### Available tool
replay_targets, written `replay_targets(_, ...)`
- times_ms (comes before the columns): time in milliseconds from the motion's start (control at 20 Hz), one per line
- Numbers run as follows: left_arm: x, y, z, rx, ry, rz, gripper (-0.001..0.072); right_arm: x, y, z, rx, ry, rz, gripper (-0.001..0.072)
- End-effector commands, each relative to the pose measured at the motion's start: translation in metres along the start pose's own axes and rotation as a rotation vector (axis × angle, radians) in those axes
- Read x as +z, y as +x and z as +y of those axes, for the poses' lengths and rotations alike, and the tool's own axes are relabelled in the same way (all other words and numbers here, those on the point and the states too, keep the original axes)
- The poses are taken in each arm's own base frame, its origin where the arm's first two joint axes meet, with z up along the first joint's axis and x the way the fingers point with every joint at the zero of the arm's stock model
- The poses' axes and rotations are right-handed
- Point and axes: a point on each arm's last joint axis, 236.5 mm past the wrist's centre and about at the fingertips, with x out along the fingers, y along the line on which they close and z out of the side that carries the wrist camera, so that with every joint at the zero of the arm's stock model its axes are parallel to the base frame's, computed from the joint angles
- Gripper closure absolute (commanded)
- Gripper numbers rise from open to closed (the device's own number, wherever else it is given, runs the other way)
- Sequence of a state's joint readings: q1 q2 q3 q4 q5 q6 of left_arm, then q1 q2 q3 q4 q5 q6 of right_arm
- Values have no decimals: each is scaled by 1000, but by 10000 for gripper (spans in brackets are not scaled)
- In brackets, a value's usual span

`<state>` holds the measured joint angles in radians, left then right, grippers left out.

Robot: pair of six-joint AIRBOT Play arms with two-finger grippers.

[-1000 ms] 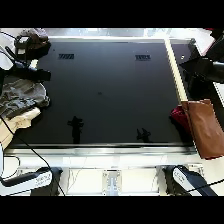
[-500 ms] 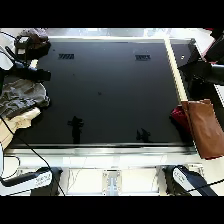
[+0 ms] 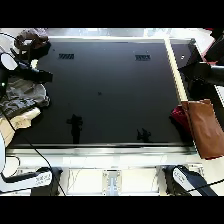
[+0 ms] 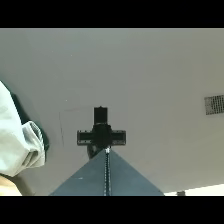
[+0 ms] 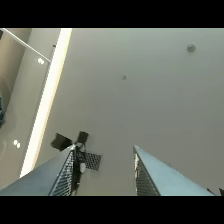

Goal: Fold the shirts.

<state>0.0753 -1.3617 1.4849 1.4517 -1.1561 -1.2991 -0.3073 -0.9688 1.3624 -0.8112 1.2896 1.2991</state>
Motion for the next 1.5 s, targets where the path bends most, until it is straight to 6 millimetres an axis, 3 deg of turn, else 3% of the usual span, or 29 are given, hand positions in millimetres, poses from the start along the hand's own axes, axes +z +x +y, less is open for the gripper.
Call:
replay_targets(0, -4, 20, 30, 109, 57, 32, 678, -1, 0, -2, -7, -2, 3, 304)
replay_targets(50, -5, 27, 48, 181, 95, 47, 469, -1, 0, -2, -7, -2, 3, 304)
replay_targets(100, -9, 33, 69, 266, 119, 76, 87, -1, 0, -2, -7, -2, 3, 304)
replay_targets(150, -14, 34, 94, 370, 110, 105, -6, -1, 0, -2, -7, -2, 3, 304)
replay_targets(250, -30, 27, 147, 581, 67, 173, 0, -1, 0, -2, -9, -3, 4, 304)
replay_targets(300, -43, 25, 164, 628, 66, 227, 0, -1, 0, -4, -16, -5, 6, 304)
replay_targets(500, -107, 23, 198, 645, -61, 435, 0, -1, 0, -18, -77, -22, 6, 305)
replay_targets(600, -131, 29, 203, 620, -115, 509, 0, 4, -1, -22, -94, -26, -14, 304)
replay_targets(900, -188, 45, 188, 538, -123, 775, 0, 12, -1, -24, -102, -27, -51, 304)
replay_targets(1100, -192, 62, 188, 505, -71, 791, 1, 13, -1, -24, -102, -27, -52, 305)
replay_targets(1150, -190, 66, 189, 502, -54, 784, 14, 12, -1, -24, -102, -27, -51, 305)
replay_targets(1200, -188, 69, 193, 511, -43, 771, 134, 12, -1, -24, -102, -22, -52, 304)
replay_targets(1300, -179, 72, 202, 542, -12, 730, 642, 13, -1, -24, -101, -5, -53, 304)
replay_targets(1350, -175, 74, 205, 549, -3, 714, 695, 13, -1, -24, -100, -2, -53, 305)
replay_targets(1450, -175, 74, 205, 549, -3, 711, 696, 13, -1, -24, -99, -1, -53, 304)
